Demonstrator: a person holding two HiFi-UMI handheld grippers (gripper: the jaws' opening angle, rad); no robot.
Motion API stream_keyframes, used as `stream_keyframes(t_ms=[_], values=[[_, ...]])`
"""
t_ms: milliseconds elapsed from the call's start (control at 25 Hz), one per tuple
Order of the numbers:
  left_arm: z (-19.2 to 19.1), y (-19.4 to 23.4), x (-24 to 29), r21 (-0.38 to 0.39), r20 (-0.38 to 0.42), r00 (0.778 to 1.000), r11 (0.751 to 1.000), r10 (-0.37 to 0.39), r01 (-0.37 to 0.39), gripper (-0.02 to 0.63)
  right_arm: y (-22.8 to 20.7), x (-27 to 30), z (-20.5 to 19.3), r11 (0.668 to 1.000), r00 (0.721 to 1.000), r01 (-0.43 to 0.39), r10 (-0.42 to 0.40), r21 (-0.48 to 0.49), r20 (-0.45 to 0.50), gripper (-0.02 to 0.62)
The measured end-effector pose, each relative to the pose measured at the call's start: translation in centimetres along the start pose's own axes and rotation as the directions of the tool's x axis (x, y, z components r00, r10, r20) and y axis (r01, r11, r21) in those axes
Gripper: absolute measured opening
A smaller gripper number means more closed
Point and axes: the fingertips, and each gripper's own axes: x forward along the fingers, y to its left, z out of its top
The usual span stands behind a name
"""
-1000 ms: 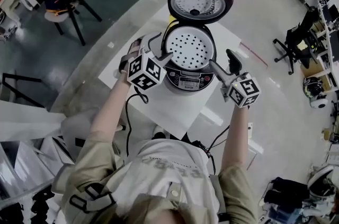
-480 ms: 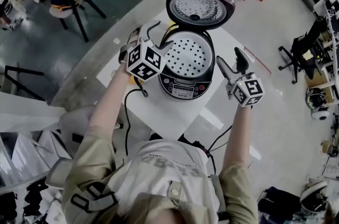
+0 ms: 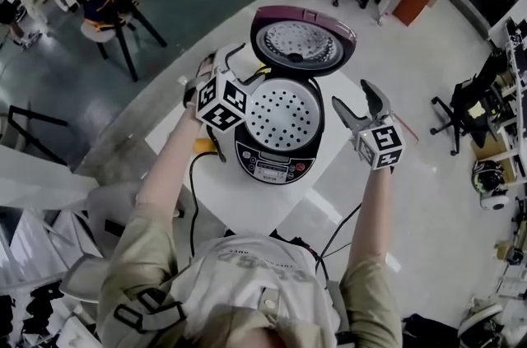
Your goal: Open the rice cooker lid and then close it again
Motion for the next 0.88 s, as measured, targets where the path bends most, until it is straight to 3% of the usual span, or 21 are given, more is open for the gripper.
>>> stream_keyframes(t_ms=[280,720,880], values=[[0.3,1.8,2.2,0.015,-0.015,1.0,1.0,0.014,-0.014,0.344,-2.0,3.3,0.5,0.998,0.999,-0.037,0.037,-0.043,-0.003,0.348],[0.8,4.5,4.6,0.042,-0.041,0.999,0.999,0.013,-0.011,0.344,-4.3,6.8,2.0,0.995,0.995,-0.096,0.096,0.02,0.029,0.348],[1.1,5.4,5.3,0.062,-0.05,0.999,0.998,0.01,-0.007,0.344,-5.1,7.5,2.8,0.994,0.994,-0.109,0.109,-0.004,0.03,0.348]])
